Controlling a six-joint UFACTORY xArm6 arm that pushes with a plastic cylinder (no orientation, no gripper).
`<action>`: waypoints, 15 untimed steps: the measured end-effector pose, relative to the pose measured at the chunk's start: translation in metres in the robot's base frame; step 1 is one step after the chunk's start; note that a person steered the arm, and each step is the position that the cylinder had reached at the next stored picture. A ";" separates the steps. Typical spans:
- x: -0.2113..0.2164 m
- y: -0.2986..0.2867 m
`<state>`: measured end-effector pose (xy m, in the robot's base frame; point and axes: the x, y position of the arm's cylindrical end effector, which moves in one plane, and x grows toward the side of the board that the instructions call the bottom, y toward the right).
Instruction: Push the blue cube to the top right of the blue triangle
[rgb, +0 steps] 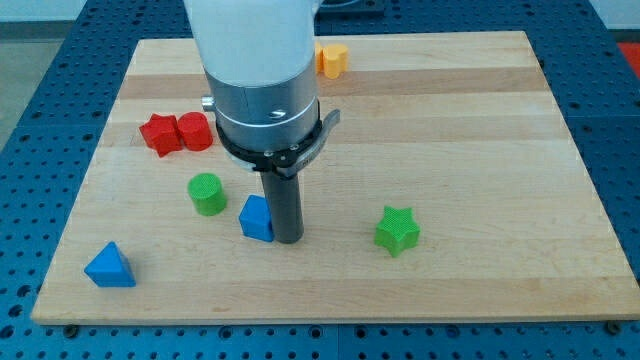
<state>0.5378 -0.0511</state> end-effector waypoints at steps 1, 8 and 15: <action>0.015 0.019; 0.050 -0.055; -0.006 -0.086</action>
<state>0.5318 -0.1376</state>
